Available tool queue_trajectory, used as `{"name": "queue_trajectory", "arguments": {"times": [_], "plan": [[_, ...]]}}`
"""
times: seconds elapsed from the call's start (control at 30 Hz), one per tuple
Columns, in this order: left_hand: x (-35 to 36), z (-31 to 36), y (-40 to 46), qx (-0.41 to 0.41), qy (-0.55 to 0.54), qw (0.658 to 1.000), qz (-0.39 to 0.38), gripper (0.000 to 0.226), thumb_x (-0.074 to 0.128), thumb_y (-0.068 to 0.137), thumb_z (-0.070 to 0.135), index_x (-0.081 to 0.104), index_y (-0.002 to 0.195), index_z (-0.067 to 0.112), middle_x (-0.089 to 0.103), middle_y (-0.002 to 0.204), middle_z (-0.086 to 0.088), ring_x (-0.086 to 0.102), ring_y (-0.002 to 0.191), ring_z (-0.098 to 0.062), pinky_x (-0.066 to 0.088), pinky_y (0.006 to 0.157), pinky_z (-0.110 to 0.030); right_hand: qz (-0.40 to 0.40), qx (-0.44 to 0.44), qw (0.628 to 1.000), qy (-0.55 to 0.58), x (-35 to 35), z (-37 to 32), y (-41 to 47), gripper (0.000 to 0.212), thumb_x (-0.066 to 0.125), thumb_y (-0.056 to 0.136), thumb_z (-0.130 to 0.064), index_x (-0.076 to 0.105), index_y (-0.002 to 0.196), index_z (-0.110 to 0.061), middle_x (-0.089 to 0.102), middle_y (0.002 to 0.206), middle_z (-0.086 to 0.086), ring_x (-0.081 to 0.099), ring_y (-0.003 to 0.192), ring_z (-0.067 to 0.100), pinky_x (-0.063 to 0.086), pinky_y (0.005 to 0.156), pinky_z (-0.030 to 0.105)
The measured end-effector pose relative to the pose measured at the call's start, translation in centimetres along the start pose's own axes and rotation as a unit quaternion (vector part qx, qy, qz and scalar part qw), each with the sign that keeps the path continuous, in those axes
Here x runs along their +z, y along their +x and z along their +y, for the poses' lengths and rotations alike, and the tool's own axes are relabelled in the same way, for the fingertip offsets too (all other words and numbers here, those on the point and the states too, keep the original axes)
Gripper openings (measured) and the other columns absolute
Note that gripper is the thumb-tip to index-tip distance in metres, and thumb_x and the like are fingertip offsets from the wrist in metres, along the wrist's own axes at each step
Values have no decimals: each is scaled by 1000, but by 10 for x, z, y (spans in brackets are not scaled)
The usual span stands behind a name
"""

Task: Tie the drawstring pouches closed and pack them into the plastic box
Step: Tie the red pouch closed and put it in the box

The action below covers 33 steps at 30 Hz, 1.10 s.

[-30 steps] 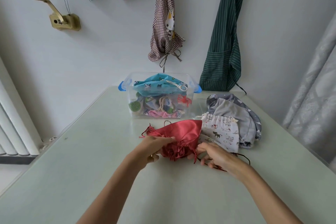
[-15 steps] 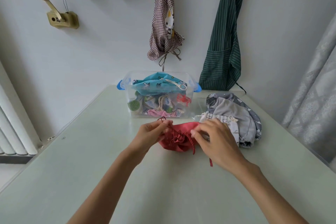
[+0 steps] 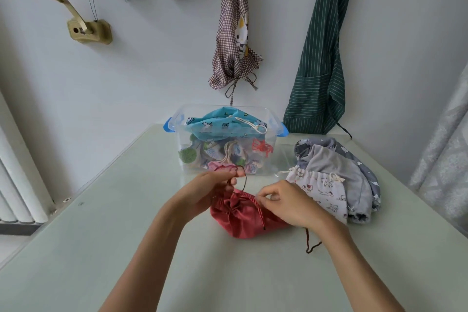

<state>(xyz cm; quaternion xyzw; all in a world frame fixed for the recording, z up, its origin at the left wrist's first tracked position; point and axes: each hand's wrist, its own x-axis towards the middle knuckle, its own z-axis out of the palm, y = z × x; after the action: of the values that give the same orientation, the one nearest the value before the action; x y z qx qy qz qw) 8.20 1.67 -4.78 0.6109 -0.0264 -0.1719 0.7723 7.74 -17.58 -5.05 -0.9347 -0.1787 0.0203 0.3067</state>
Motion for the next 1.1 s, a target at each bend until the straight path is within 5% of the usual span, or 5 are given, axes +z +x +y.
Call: {"name": "queue_trajectory", "arguments": {"times": [0.33,0.57,0.8,0.97,1.1], "plan": [[22,7,-11,-2,378,925,-43,36,53,91,24,57,57,18,40,49,11,31,49,-7,29,53,-17,-81,55,981,166,-50,-10,-2,34,57,90,-39,59,63,-18,56,54,-7,44,49,5,37,53,13],[38,8,-14,-30,366,918,-152,42,36,100,27,68,81,9,37,49,14,28,51,-5,30,55,-13,52,64,980,184,-43,-17,1,44,55,87,-50,62,66,-12,57,71,4,52,72,13,42,78,26],[24,5,-8,2,311,945,-102,38,41,99,32,73,89,14,48,62,11,37,56,-3,35,60,-9,105,46,992,58,-19,-18,12,38,39,96,-45,54,124,-23,53,132,-3,42,127,17,35,105,39],[16,8,-5,23,244,966,-79,35,44,99,30,75,94,16,55,67,10,42,64,-5,35,68,-17,2,-56,993,106,-37,-7,2,25,57,90,-12,62,108,-29,64,105,-13,53,87,1,38,74,9],[18,9,-7,26,242,967,-77,35,44,98,30,76,92,17,55,67,10,41,65,-6,33,68,-20,-30,-52,997,40,-24,-4,1,17,63,87,-29,65,102,-36,64,99,-21,55,84,8,41,74,17]]}}
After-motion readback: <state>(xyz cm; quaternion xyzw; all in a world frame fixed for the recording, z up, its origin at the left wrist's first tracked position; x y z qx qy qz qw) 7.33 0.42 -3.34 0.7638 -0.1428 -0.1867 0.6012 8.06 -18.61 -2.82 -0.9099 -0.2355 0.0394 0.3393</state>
